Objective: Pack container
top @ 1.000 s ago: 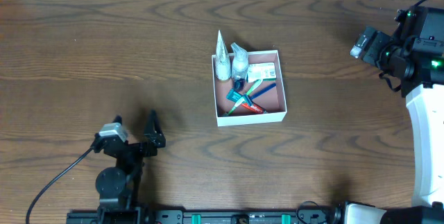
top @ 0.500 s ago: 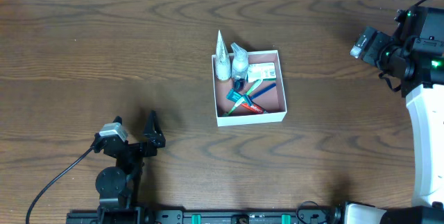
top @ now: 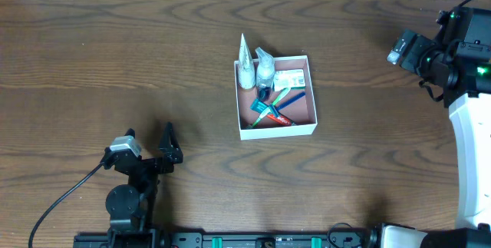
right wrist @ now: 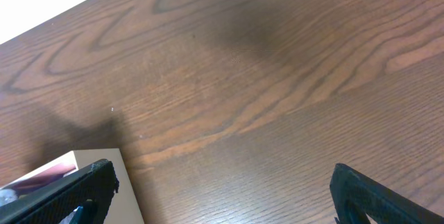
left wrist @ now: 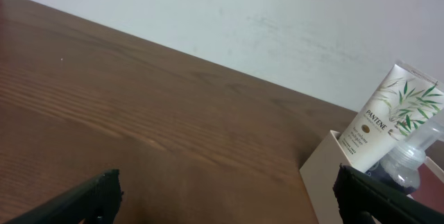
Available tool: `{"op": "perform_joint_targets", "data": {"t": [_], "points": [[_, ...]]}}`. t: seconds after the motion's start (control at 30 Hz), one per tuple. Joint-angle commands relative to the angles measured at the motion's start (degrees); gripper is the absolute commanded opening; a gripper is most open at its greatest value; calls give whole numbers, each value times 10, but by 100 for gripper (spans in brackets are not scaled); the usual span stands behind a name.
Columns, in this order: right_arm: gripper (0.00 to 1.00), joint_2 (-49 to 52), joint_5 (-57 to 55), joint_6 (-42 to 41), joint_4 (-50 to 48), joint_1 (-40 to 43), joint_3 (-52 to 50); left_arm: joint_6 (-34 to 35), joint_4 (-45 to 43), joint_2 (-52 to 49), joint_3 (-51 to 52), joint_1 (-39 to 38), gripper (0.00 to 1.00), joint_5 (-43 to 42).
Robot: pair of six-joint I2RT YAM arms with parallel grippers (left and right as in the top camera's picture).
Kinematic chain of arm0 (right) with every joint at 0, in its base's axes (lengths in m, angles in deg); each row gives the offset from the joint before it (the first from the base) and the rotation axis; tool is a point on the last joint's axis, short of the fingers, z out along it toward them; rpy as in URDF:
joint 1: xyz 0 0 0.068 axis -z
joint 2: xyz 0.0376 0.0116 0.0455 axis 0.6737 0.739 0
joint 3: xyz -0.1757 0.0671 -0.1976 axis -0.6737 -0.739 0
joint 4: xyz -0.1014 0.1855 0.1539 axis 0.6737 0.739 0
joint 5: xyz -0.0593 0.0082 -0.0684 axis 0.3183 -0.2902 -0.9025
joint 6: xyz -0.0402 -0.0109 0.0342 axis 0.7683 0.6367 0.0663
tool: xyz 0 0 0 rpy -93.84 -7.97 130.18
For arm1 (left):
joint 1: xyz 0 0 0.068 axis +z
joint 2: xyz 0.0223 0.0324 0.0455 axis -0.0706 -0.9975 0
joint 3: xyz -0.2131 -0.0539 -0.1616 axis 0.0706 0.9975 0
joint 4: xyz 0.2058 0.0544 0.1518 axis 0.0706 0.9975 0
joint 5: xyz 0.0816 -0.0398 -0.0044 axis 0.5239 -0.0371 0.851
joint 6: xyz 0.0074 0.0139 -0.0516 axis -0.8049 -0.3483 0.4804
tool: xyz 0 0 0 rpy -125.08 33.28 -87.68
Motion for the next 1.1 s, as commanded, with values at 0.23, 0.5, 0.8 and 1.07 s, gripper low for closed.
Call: {"op": "perform_joint_targets", "data": {"t": [0.23, 0.5, 0.8, 1.07], "points": [[99, -22, 2, 7, 0, -2, 7, -3, 19, 3, 10, 3, 98, -10], [99, -148, 2, 7, 0, -70, 7, -3, 19, 3, 10, 3, 98, -10], [99, -336, 2, 7, -2, -115, -78, -3, 19, 3, 10, 3, 98, -10], [99, -533, 2, -38, -218, -115, -378, -3, 19, 3, 10, 3, 98, -10]]}}
